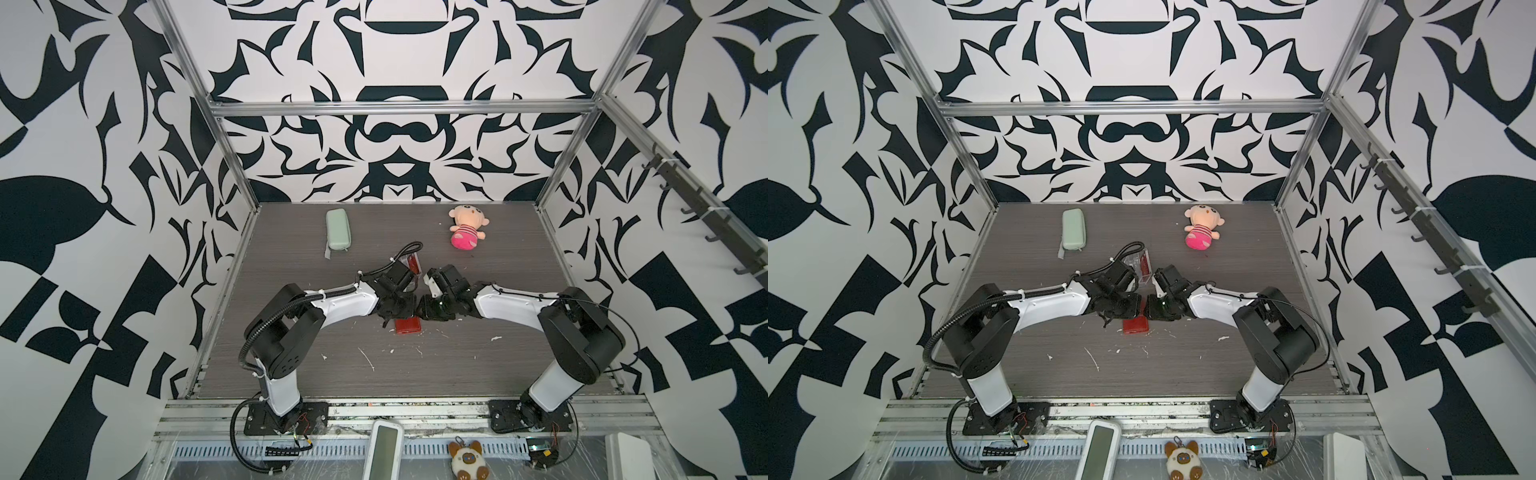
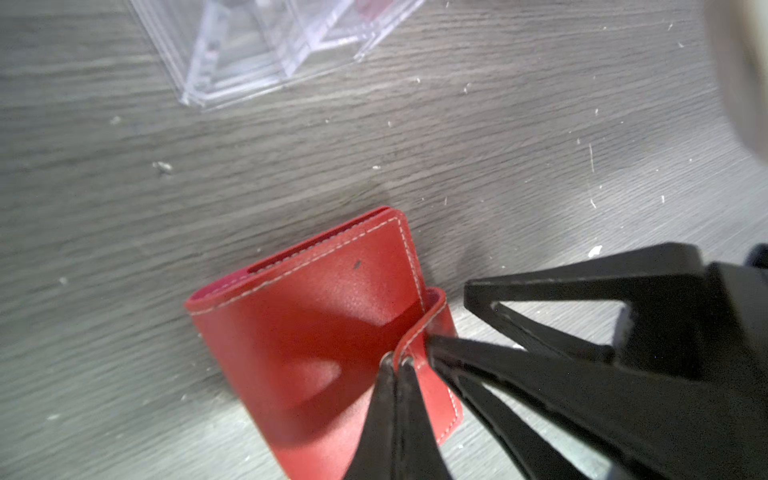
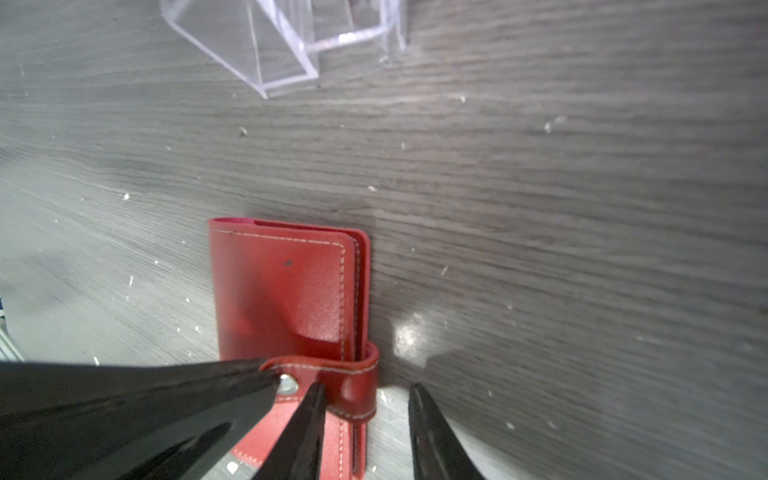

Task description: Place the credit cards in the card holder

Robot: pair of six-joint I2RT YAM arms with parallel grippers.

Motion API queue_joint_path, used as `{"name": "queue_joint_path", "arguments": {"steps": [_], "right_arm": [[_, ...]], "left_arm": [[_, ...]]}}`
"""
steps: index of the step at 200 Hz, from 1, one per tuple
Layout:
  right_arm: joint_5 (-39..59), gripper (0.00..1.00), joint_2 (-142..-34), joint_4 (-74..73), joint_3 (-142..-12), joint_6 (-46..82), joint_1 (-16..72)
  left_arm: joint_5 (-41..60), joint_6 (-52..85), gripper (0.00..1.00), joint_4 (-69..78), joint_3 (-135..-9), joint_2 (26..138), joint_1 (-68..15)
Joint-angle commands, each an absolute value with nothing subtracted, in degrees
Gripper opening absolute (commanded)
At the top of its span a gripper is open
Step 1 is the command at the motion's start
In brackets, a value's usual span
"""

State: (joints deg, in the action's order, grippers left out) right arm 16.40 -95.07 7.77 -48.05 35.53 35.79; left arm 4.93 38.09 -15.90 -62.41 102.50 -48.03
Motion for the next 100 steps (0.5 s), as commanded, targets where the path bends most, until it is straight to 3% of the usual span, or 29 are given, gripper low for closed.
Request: {"name": "queue_joint_path", "arguments": {"steps": [1, 100], "right_arm": [[16.7, 0.39, -95.5, 7.3, -50.2, 34.4, 36.2], [16.6, 0.39, -95.3, 8.1, -50.7, 34.4, 36.6]], "left_arm": [[3.4, 37.3, 0.0, -18.0, -64.0, 101.3, -48.2], [0.6, 37.9, 0.0, -20.7, -65.5, 104.2, -48.1]]}}
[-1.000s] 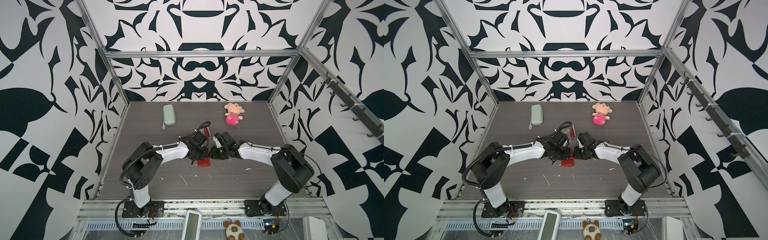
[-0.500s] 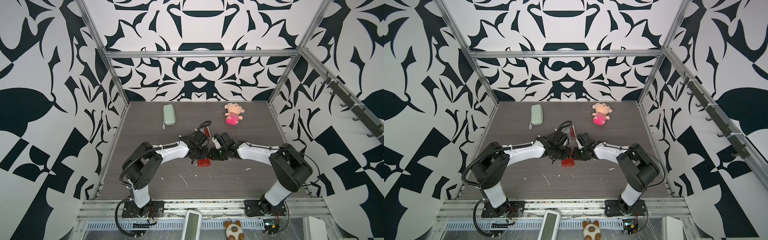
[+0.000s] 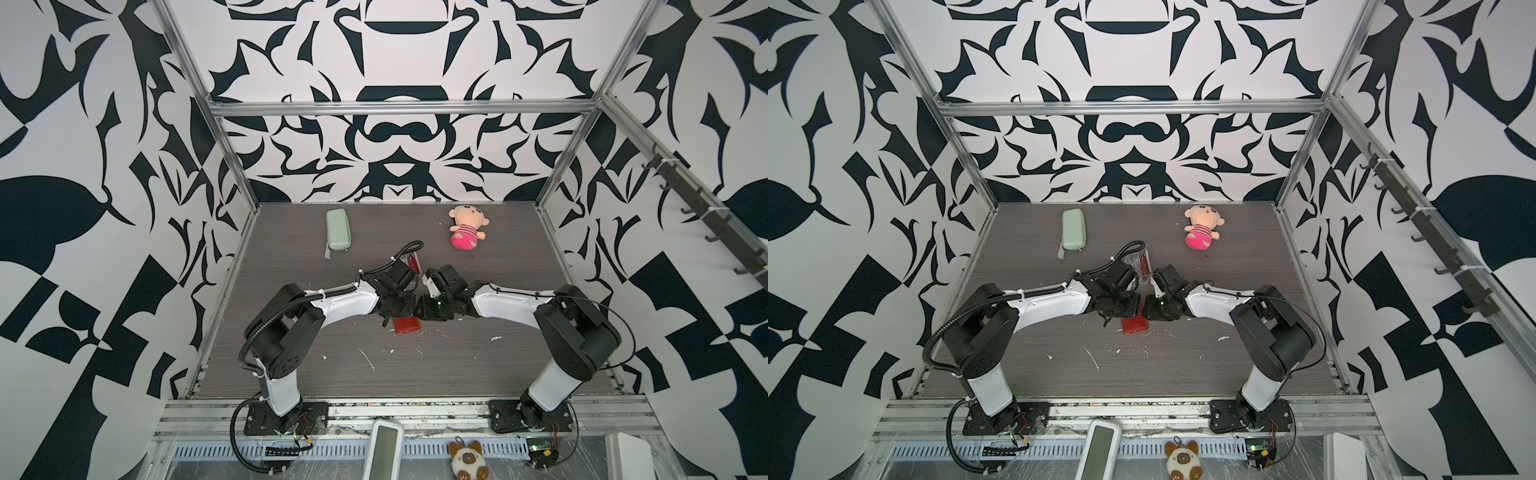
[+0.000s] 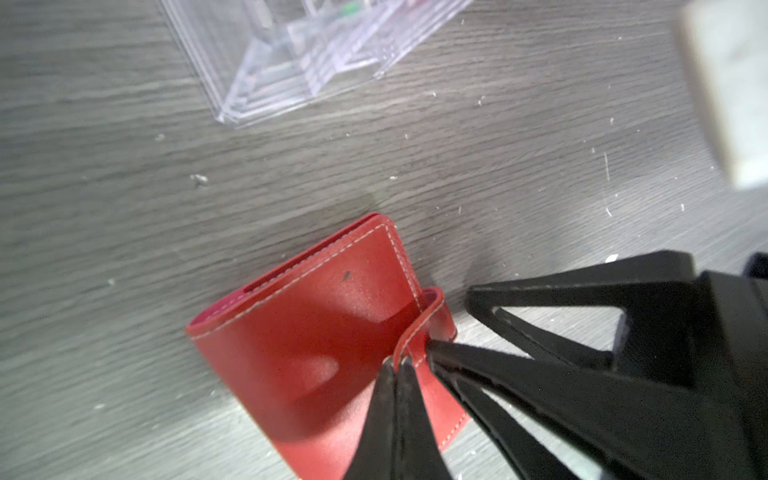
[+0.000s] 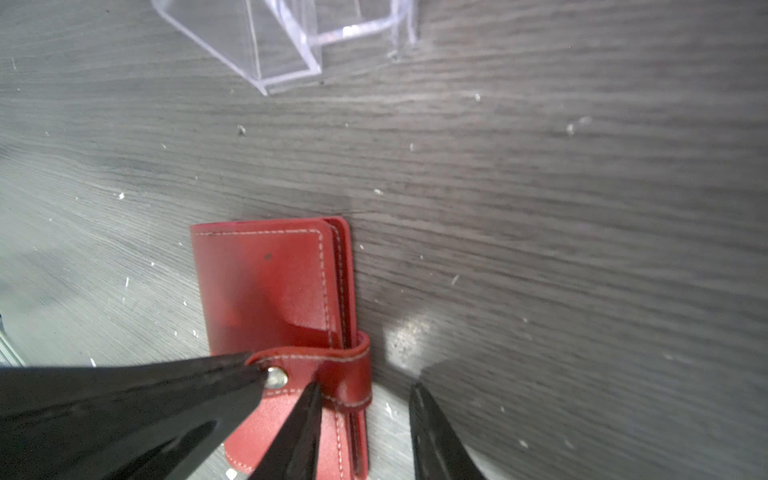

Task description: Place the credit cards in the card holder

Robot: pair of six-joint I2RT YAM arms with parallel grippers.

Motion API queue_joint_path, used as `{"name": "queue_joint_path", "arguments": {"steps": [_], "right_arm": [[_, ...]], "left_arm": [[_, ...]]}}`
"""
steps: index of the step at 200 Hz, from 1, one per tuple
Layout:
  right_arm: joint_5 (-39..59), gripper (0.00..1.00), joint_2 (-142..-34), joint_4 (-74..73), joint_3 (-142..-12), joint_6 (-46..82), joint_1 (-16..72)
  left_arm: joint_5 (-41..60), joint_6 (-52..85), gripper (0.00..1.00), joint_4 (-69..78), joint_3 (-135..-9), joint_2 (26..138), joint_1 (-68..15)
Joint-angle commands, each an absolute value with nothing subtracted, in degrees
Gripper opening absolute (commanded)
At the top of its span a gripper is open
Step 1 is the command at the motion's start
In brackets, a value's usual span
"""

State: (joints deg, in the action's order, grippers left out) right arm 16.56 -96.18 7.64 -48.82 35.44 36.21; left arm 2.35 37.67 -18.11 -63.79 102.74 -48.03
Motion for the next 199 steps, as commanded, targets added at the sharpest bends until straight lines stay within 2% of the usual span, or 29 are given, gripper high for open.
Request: {"name": "queue_joint_path", "arguments": {"steps": [1, 122, 180, 199], "right_arm": [[16.6, 0.39, -95.3, 8.1, -50.7, 34.4, 36.6], [14.0, 0.37, -90.2, 6.9, -49.8, 34.6, 36.8], [17.2, 0.18, -93.6, 4.4, -51.5, 35.6, 36.8], [18.1, 0.16, -94.8, 3.9, -51.9, 35.8, 36.8]], "left_arm": [[0.6, 37.9, 0.0, -20.7, -65.5, 104.3, -48.1], [2.8, 39.1, 0.0, -21.5, -64.5, 105.0, -48.1], [3.3, 39.6, 0.0, -21.1, -63.5, 104.4, -48.1], [3.3, 39.7, 0.0, -21.0, -63.2, 104.3, -48.0]]}}
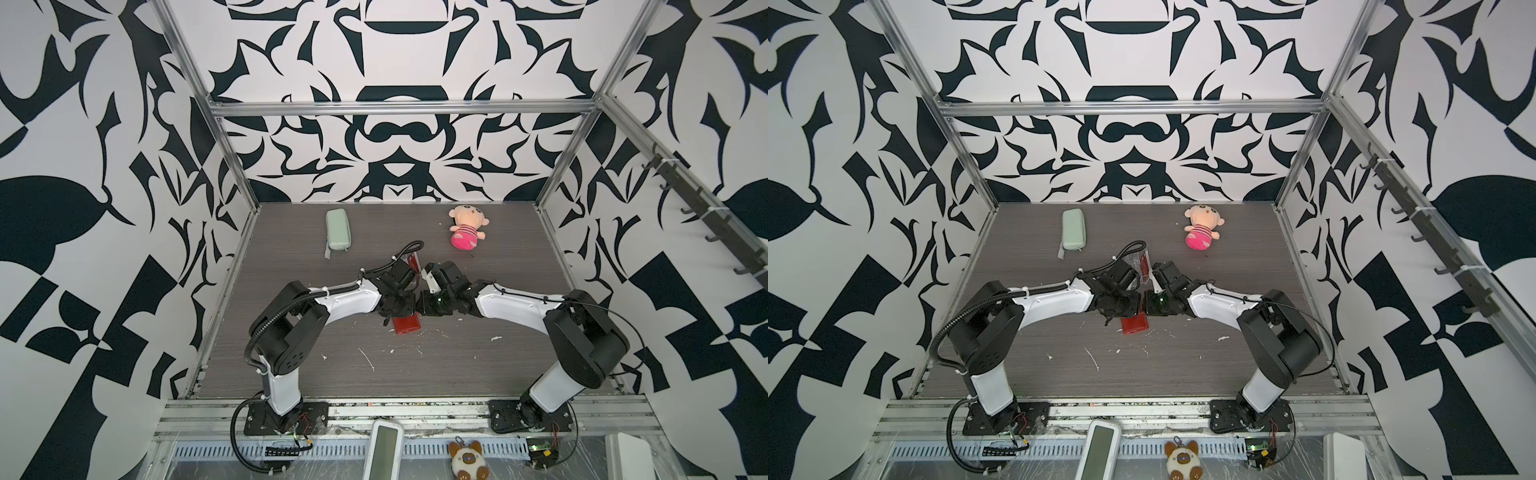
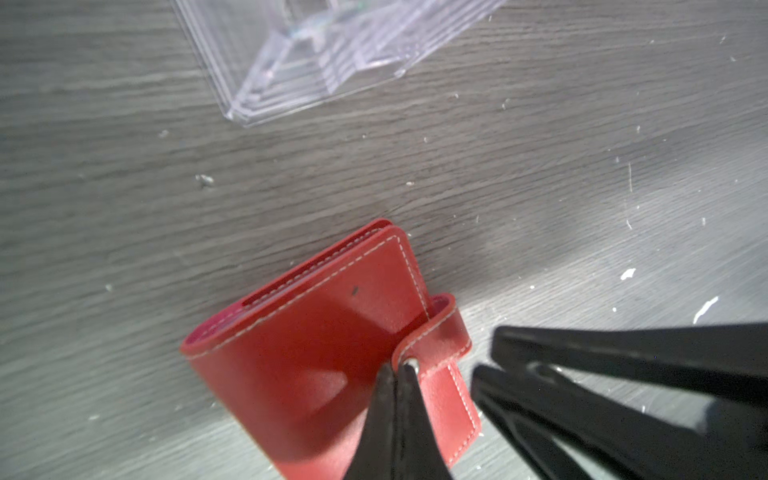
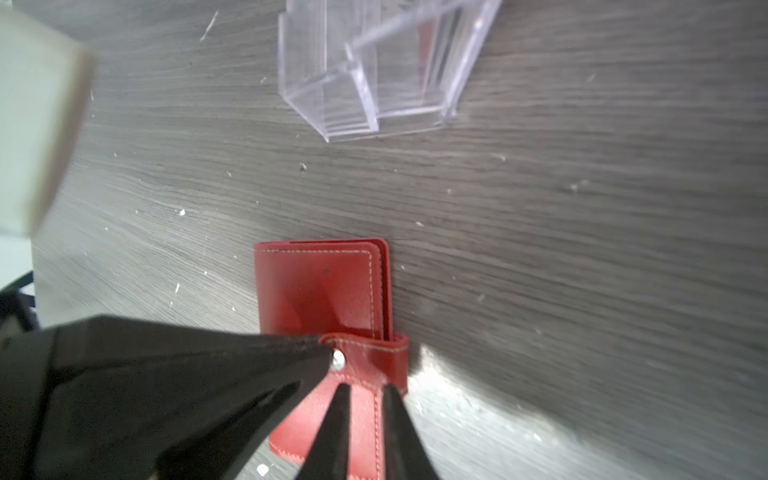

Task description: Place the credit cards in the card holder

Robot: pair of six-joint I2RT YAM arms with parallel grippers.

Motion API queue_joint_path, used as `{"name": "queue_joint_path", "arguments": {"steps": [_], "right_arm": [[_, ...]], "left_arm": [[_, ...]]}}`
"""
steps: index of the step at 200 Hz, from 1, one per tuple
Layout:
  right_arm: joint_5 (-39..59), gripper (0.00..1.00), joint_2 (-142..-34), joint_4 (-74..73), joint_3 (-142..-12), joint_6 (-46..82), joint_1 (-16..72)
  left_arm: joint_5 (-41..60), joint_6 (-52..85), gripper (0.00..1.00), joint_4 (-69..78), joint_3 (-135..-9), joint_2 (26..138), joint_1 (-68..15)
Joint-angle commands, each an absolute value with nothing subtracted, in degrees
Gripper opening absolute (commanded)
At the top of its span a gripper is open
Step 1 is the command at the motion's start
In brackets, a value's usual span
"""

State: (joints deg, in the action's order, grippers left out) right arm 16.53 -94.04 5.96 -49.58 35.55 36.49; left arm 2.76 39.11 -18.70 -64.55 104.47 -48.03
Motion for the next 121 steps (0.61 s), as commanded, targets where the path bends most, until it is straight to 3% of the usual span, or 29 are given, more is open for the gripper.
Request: {"name": "queue_joint_path", "arguments": {"steps": [1, 121], "right_arm": [[18.2, 0.16, -94.8, 3.9, -51.9, 35.8, 36.8], [19.3, 0.16, -100.1, 5.7, -54.6, 35.8, 37.6]], "left_arm": [[3.3, 39.7, 0.0, -21.0, -63.2, 104.3, -48.1], [2.0, 40.1, 0.0, -21.8, -62.2, 102.7, -48.1]]}}
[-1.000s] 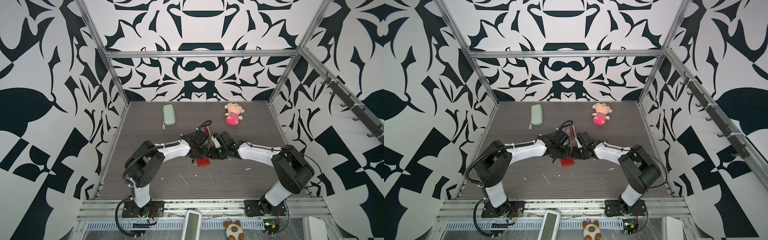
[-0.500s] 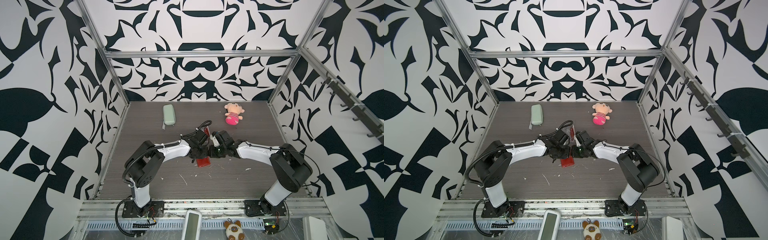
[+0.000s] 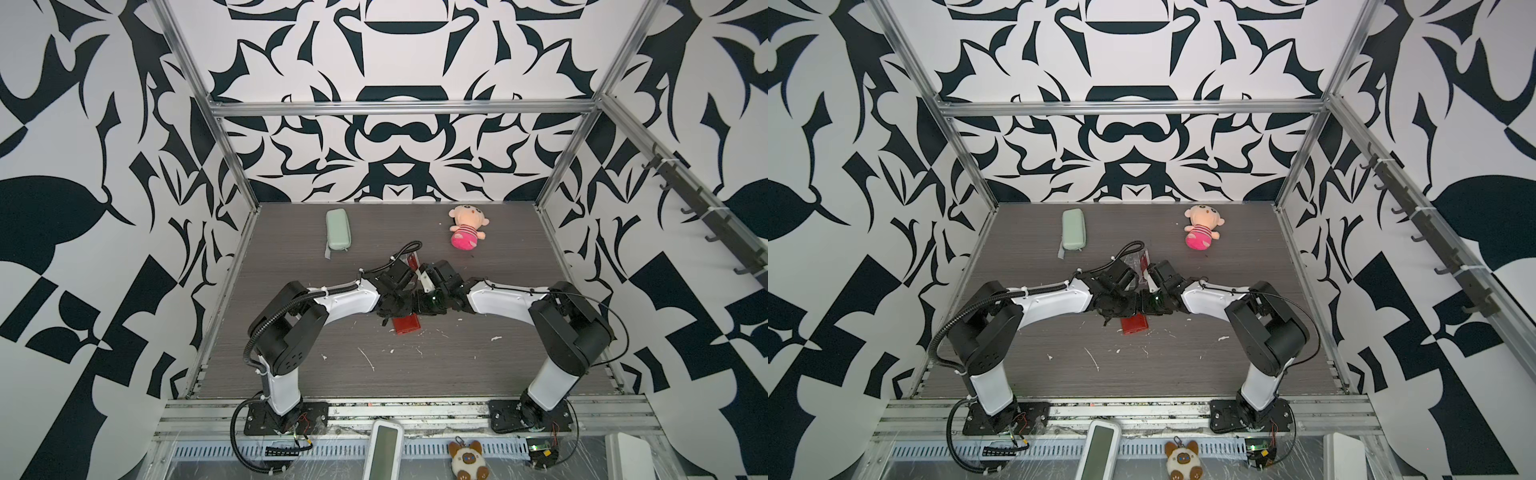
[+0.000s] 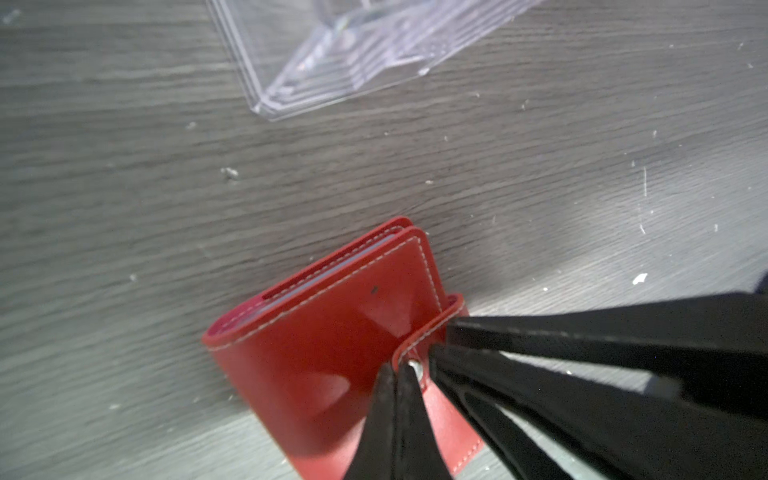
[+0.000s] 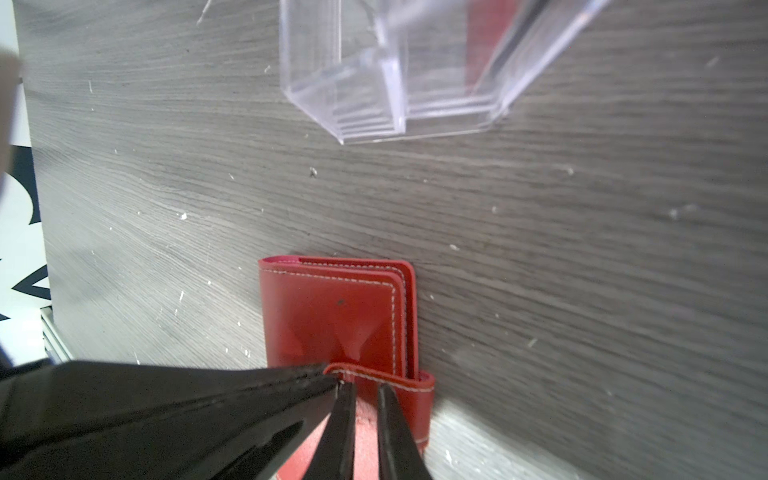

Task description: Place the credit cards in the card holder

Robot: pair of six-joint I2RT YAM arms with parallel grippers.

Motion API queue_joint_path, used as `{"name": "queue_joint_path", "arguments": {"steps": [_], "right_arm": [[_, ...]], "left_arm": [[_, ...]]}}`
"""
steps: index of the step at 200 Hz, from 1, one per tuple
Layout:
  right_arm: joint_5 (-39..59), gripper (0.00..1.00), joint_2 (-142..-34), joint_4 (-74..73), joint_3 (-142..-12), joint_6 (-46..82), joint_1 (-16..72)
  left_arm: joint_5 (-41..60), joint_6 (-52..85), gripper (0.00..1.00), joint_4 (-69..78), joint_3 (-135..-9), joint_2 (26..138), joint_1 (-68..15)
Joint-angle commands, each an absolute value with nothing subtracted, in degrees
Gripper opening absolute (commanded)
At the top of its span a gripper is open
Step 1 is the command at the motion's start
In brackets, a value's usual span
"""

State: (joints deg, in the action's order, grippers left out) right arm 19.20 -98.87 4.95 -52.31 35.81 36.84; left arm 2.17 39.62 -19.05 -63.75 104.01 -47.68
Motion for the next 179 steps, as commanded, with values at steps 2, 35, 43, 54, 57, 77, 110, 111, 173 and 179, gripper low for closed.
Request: {"name": "queue_joint_path", "arguments": {"steps": [2, 35, 43, 54, 57, 77, 110, 111, 173, 179], "right_arm": [[19.2, 0.16, -100.1, 5.9, -54.6, 35.8, 37.7], [18.4, 0.15, -100.2, 8.1, -55.1, 35.1, 38.1], [18.2, 0.15, -99.9, 8.4, -55.0, 35.0, 38.0], [17.9, 0.15, -99.2, 8.5, -54.8, 34.9, 38.1], [17.8, 0.16, -99.0, 8.5, -54.8, 34.9, 38.1], [17.3, 0.16, -98.1, 9.0, -54.9, 34.7, 38.2], [16.5, 0.17, -97.5, 9.5, -54.7, 34.5, 38.1], [16.5, 0.17, -97.5, 9.5, -54.7, 34.5, 38.1], [16.2, 0.18, -98.0, 9.4, -54.4, 34.5, 38.1], [16.2, 0.18, -98.0, 9.3, -54.4, 34.5, 38.1]], "left_arm": [[2.0, 40.1, 0.0, -21.9, -62.2, 102.6, -48.1], [3.4, 40.0, 0.0, -21.0, -61.6, 102.2, -48.1], [4.1, 40.1, 0.0, -20.4, -61.5, 102.0, -48.1], [4.7, 40.1, 0.0, -19.7, -61.3, 101.7, -48.1], [4.7, 40.1, 0.0, -19.7, -61.4, 101.7, -48.1], [5.5, 40.1, 0.0, -19.2, -61.8, 101.5, -48.1], [6.2, 40.1, 0.0, -18.6, -62.3, 101.1, -48.1], [6.2, 40.1, 0.0, -18.6, -62.4, 101.1, -48.1], [7.5, 40.3, 0.0, -17.9, -62.0, 100.2, -48.1], [7.6, 40.3, 0.0, -17.8, -62.0, 100.2, -48.1]]}}
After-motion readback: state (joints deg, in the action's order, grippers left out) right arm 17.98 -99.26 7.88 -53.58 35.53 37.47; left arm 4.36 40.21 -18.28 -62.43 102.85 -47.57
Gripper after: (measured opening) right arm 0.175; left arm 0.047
